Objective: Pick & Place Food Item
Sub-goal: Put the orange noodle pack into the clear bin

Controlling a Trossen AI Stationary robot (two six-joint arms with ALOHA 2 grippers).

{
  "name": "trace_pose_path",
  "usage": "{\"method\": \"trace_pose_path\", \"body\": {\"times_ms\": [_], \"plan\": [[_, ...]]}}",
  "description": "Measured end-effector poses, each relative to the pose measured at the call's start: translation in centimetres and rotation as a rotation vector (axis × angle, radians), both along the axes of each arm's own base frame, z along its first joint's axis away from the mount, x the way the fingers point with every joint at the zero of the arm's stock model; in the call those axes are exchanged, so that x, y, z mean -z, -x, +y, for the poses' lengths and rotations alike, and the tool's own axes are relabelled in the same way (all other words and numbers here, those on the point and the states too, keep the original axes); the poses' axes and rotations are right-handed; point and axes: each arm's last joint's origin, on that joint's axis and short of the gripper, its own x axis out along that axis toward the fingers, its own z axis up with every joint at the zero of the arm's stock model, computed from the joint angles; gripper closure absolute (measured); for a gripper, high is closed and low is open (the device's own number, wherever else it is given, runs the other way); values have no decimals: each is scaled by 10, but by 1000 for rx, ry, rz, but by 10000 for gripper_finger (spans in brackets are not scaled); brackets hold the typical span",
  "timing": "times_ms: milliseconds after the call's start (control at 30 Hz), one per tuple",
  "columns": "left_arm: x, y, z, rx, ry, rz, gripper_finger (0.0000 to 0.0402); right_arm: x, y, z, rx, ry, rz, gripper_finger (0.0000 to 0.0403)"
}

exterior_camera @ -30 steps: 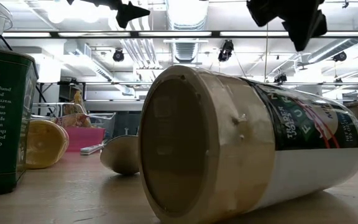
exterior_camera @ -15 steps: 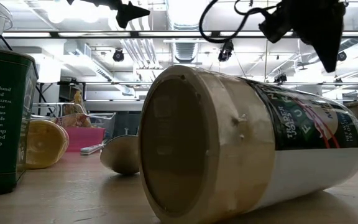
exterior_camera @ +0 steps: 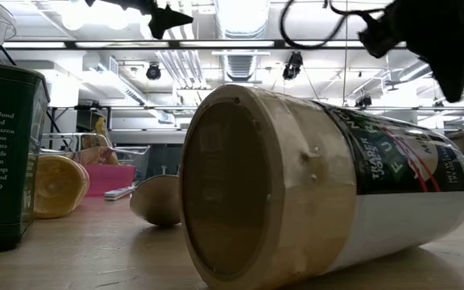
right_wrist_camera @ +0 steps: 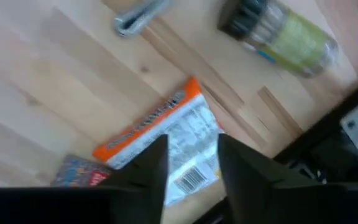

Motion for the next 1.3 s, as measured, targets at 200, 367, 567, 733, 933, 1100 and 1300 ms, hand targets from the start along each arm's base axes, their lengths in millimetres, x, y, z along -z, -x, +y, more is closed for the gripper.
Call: {"method": "trace_pose_path", "body": {"times_ms": [200, 367, 567, 733, 933, 1100, 1300], "plan": [[0, 0, 0, 0, 2, 3, 90, 23, 9, -3, 59, 3, -14, 155], [0, 0, 0, 0, 2, 2, 90, 45, 14, -4, 60, 2, -5, 108], [0, 0, 0, 0, 2, 3, 90, 62, 19, -6, 60, -1, -5, 101], [0, 0, 0, 0, 2, 3, 90, 69, 17, -4, 63, -45, -33, 101], [0, 0, 0, 0, 2, 2, 90, 81, 22, -5, 69, -61, -30, 101], [0, 0, 0, 0, 4, 2, 90, 90, 23, -5, 89, -75, -47, 101], [0, 0, 0, 0, 4, 2, 89, 94, 25, -5, 92, -105, -45, 101]]}}
